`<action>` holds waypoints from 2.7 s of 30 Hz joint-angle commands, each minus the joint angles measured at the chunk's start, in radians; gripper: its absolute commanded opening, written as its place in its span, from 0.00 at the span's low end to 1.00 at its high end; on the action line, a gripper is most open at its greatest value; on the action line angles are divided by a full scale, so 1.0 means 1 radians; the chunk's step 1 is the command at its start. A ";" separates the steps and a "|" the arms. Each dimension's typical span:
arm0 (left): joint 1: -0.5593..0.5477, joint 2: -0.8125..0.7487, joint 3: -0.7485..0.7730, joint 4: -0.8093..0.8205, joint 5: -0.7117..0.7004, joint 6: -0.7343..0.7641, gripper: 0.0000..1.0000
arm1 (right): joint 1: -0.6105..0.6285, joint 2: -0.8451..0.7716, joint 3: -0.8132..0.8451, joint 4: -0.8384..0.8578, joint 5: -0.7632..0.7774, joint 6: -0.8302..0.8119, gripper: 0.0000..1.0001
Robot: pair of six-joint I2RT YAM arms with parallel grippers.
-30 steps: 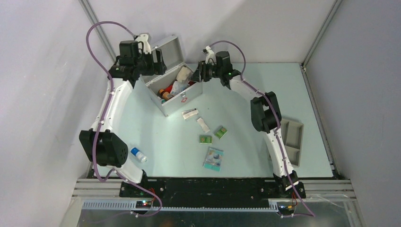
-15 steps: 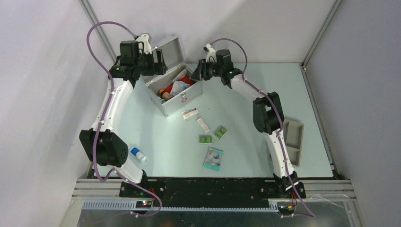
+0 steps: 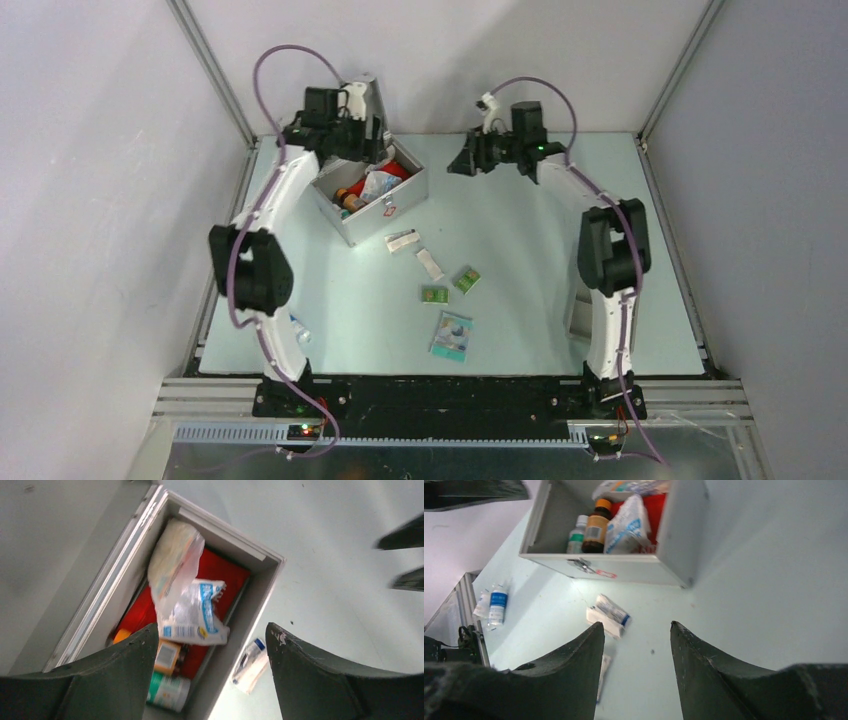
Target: Organize the medicine kit
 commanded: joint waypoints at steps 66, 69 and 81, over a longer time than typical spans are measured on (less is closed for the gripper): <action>0.136 -0.636 -0.915 0.142 -0.183 0.098 0.90 | 0.453 -0.339 -0.645 -0.575 0.239 -1.115 0.80; 0.147 -0.658 -0.911 0.150 -0.182 0.102 0.90 | 0.490 -0.315 -0.644 -0.562 0.230 -1.116 0.80; 0.227 -0.661 -0.819 0.160 -0.151 0.183 0.92 | 0.554 -0.216 -0.624 -0.482 0.386 -1.087 0.23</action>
